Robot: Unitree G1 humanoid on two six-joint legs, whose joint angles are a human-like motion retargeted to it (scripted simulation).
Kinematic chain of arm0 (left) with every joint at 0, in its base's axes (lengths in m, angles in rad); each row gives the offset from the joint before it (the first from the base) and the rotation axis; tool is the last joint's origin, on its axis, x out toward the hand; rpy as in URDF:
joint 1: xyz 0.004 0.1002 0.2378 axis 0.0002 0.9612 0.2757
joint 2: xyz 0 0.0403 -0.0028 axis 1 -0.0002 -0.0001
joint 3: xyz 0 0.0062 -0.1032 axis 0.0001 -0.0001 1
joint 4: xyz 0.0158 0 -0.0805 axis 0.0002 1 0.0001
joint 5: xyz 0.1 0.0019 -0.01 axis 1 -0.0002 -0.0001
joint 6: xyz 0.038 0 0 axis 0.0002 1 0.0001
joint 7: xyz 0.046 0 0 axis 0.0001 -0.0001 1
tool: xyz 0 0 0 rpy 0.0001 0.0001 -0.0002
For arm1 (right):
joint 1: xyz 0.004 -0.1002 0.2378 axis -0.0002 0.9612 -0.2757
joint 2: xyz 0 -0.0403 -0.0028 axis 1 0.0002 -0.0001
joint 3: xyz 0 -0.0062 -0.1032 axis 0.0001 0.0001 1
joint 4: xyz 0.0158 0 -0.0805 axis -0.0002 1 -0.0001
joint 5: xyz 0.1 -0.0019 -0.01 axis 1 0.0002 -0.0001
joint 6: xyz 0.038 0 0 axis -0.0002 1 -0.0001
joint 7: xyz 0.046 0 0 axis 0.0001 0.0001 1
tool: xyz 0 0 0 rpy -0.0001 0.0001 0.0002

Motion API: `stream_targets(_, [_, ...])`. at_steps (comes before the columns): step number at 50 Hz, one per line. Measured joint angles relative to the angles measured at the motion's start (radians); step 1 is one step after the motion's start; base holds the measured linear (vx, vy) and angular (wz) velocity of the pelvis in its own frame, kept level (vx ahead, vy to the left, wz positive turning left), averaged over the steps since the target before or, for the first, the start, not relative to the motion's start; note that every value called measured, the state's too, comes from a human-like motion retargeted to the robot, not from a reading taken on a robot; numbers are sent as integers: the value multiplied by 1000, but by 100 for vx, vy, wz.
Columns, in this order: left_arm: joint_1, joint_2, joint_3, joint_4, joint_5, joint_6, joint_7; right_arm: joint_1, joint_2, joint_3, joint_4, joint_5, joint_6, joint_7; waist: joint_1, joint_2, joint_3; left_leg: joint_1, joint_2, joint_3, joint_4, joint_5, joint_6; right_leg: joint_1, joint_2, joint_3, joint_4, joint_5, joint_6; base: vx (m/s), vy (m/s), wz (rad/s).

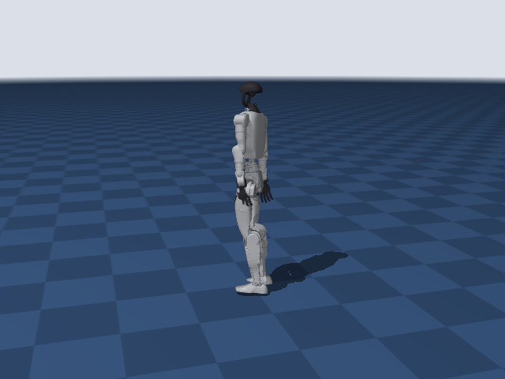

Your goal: Upper body actions

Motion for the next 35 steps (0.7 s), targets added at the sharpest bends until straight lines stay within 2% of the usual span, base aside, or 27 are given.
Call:
stream_targets(10, [-6,4,-5,7,-3,1,3,-3,7,1,-5,-12,-2,6,-38,1,0,-4,-10,-37,2,5,3,2,-3,-36,-7,9,-5,0,0,17])
stream_targets(35, [-14,-4,-12,7,1,-2,1,-8,8,1,-6,-23,-4,17,-43,-2,-8,-7,-12,-42,2,10,5,1,-3,-40,-7,11,-6,0,0,0])
